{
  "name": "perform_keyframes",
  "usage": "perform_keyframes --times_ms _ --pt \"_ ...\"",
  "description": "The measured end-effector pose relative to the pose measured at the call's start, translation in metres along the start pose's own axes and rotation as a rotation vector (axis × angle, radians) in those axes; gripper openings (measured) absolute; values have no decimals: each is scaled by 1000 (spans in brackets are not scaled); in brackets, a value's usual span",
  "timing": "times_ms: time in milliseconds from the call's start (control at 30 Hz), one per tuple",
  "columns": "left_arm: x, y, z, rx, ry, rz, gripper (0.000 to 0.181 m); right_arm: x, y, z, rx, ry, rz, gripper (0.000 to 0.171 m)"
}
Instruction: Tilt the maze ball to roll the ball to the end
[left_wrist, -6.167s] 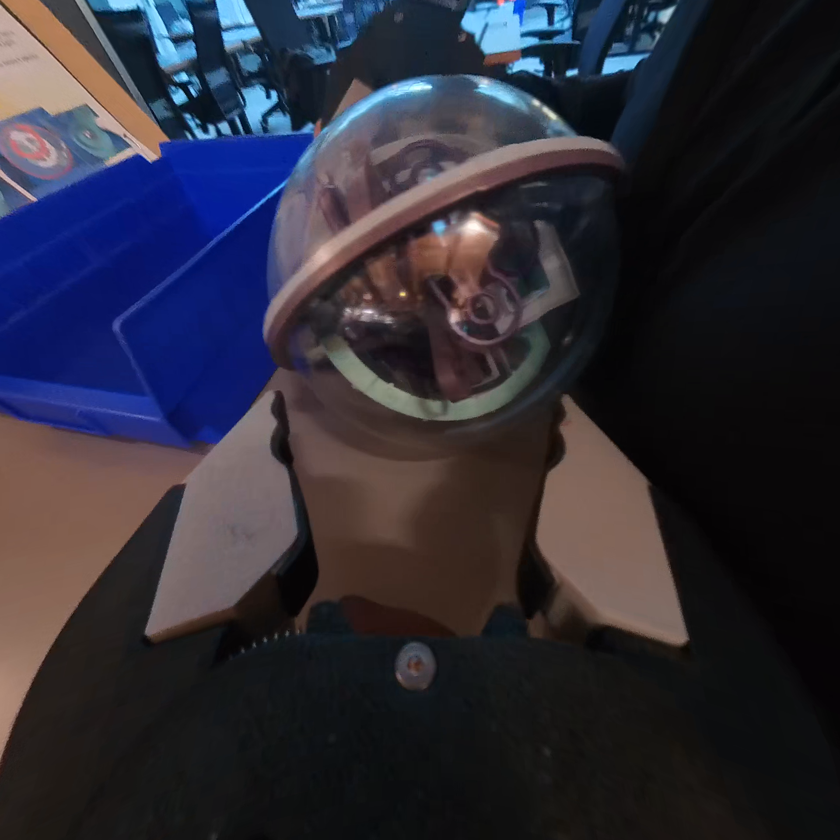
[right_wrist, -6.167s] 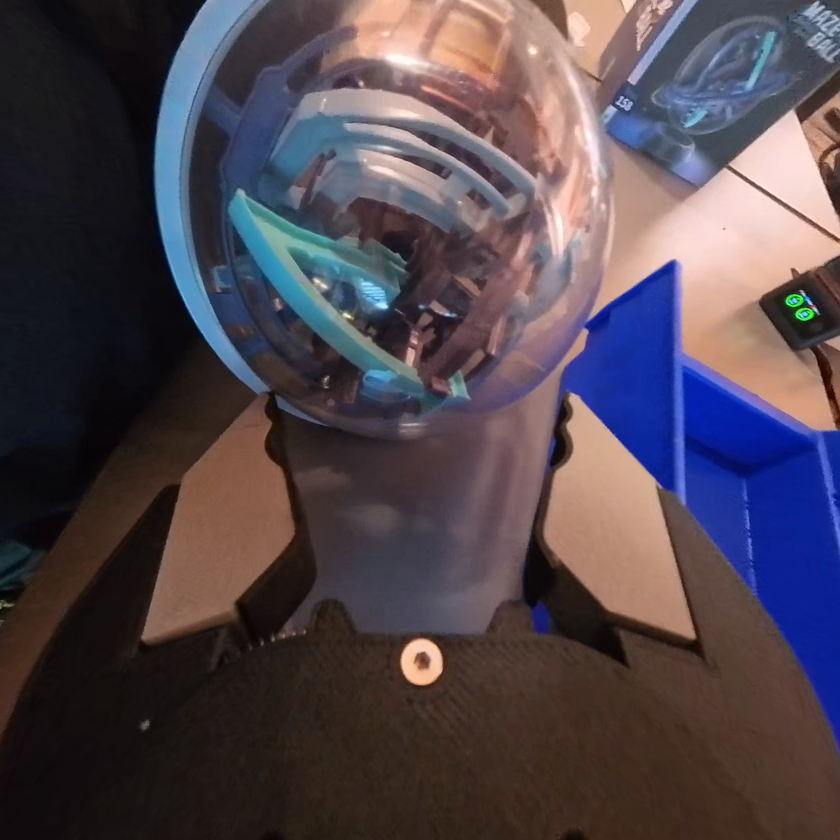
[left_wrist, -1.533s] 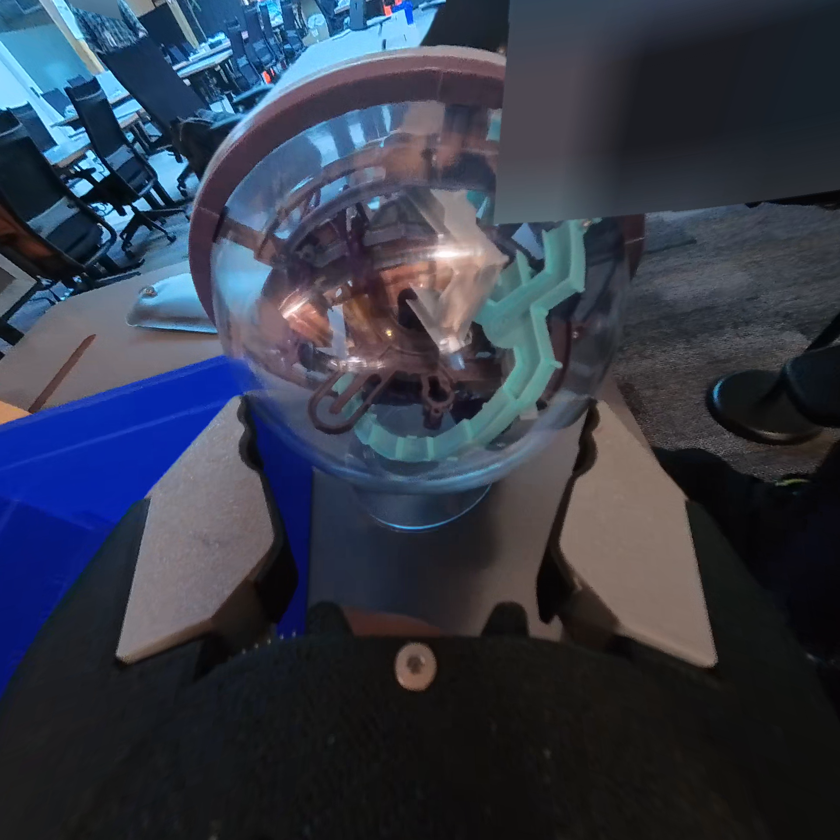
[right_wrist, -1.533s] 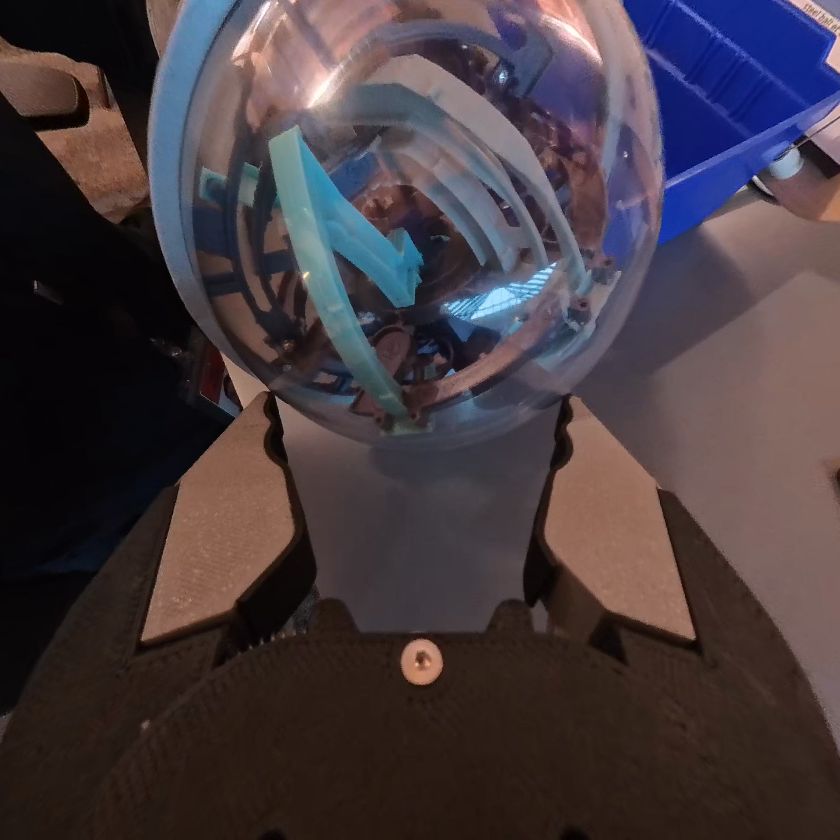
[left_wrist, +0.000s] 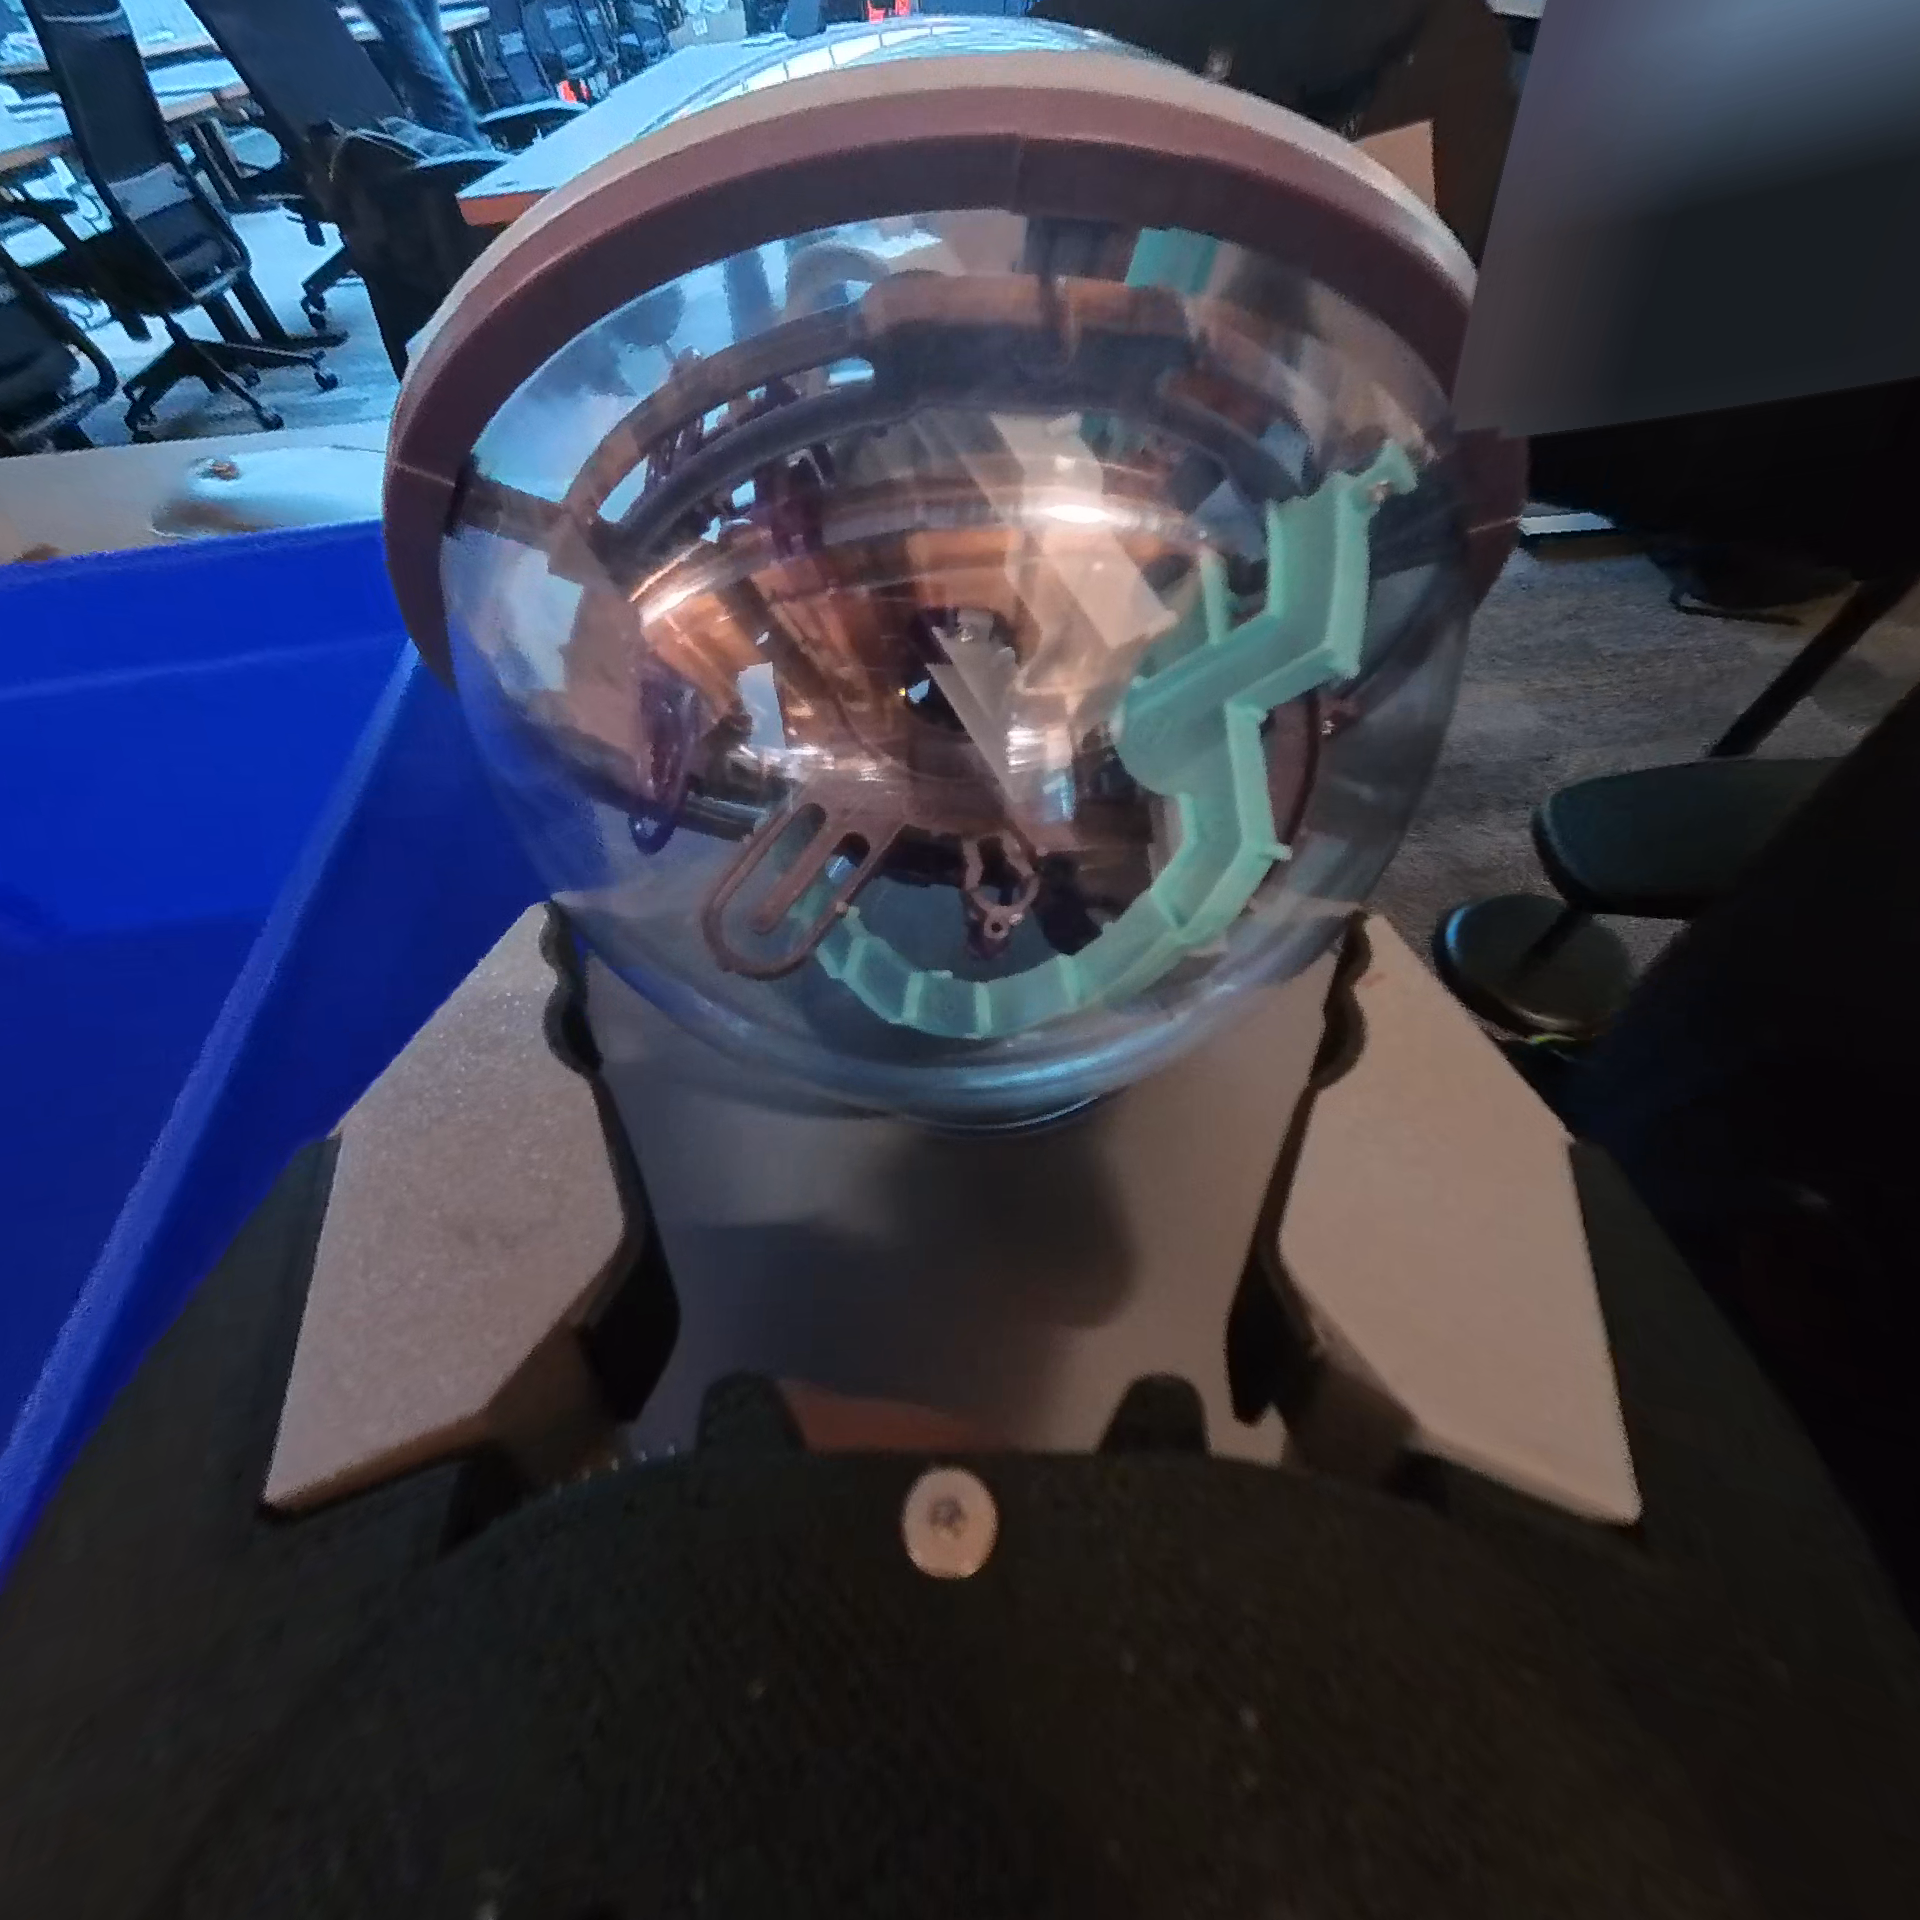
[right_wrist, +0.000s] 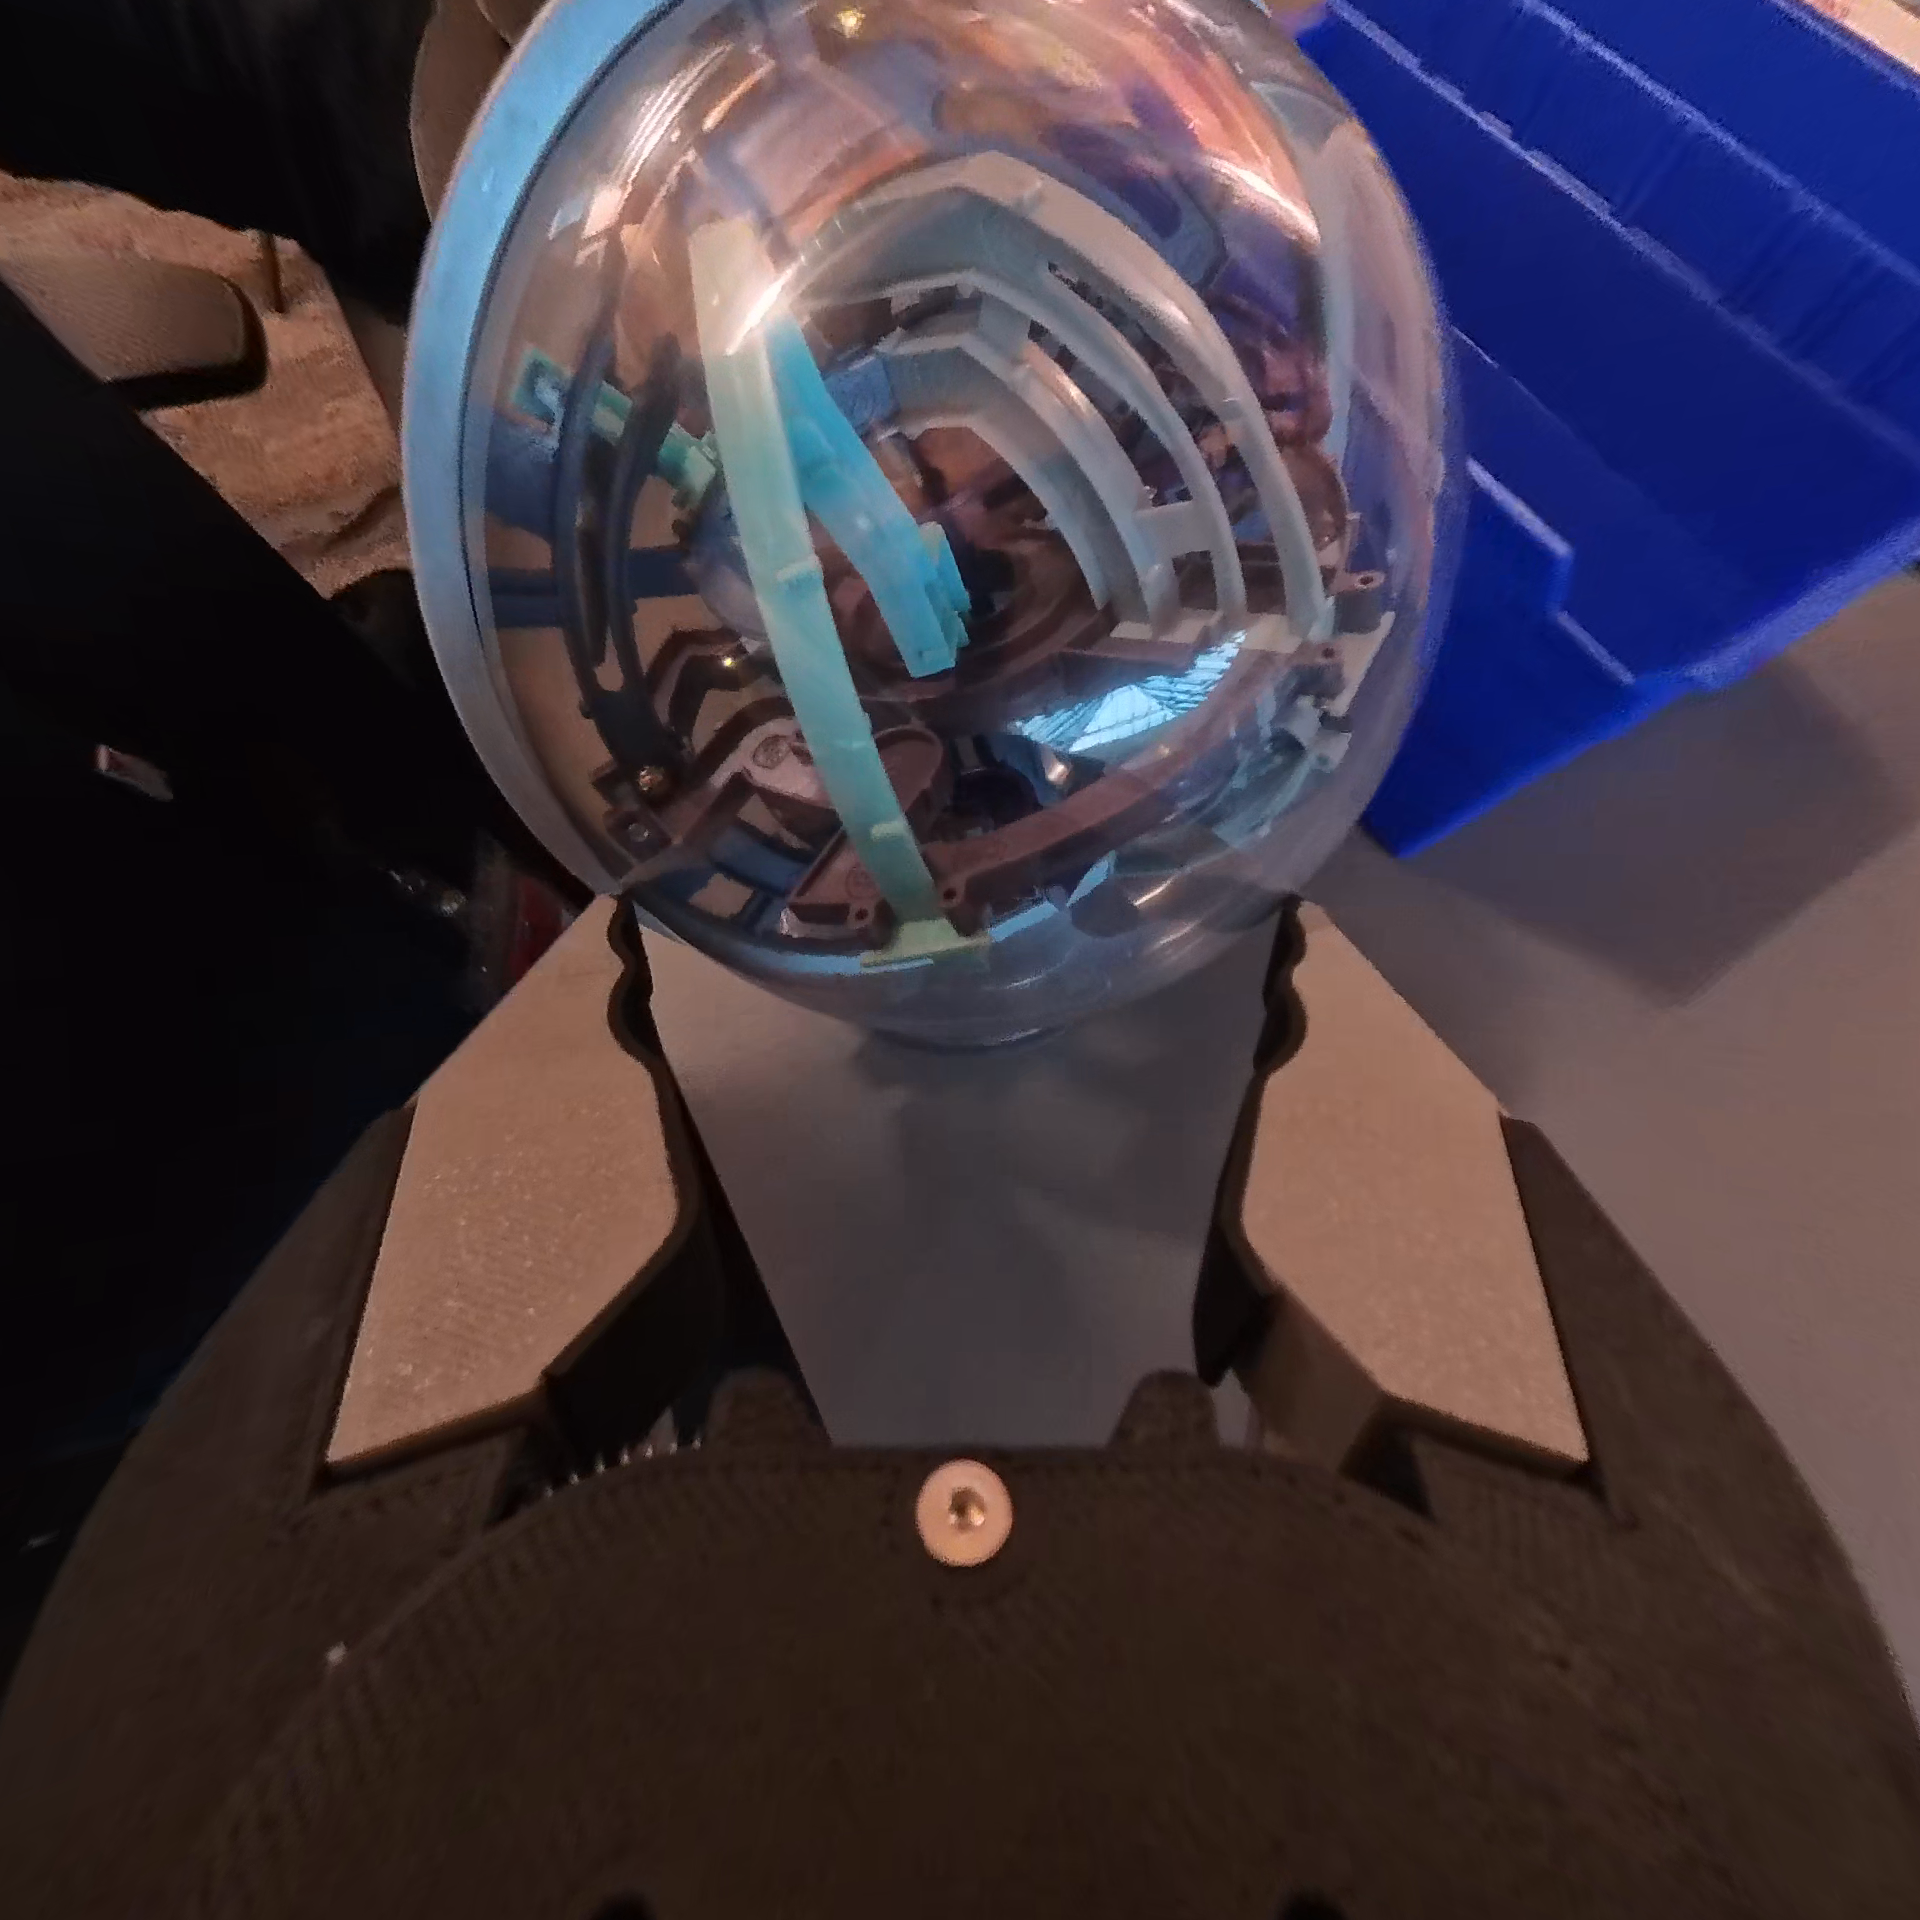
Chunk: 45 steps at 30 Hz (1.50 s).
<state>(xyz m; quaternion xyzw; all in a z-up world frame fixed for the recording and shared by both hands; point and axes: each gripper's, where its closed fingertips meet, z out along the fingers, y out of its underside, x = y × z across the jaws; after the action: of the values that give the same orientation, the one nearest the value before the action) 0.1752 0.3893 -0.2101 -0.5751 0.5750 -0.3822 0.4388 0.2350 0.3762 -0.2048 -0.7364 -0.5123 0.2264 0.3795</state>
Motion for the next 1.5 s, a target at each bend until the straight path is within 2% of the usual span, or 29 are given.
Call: perform_keyframes --times_ms 267,567,767,833,1000,1067,1267,1367,1500 --pt "16 20 -68 7 -23 -26 138 -42 -35 46 5 -22 -38 114" --pt "24 49 -164 15 -74 -38 138 -87 -89 117 44 -56 -82 115" --pt "27 62 -212 29 -64 -53 138 -109 -112 151 39 -76 -129 107" --pt "26 65 -219 34 -63 -72 138 -111 -120 154 67 -95 -141 115" --pt "25 65 -221 34 -58 -68 137 -105 -129 156 104 -88 -375 128" --pt "25 65 -221 28 -52 -67 137 -97 -131 158 118 -107 -441 118" --pt "25 66 -221 15 -65 -63 136 -97 -144 155 189 -258 -555 124" --pt "23 66 -223 13 -116 -43 137 -96 -147 162 197 -257 -609 129" --pt "22 66 -235 -9 -229 -20 129 -93 -147 167 219 -259 -585 126"
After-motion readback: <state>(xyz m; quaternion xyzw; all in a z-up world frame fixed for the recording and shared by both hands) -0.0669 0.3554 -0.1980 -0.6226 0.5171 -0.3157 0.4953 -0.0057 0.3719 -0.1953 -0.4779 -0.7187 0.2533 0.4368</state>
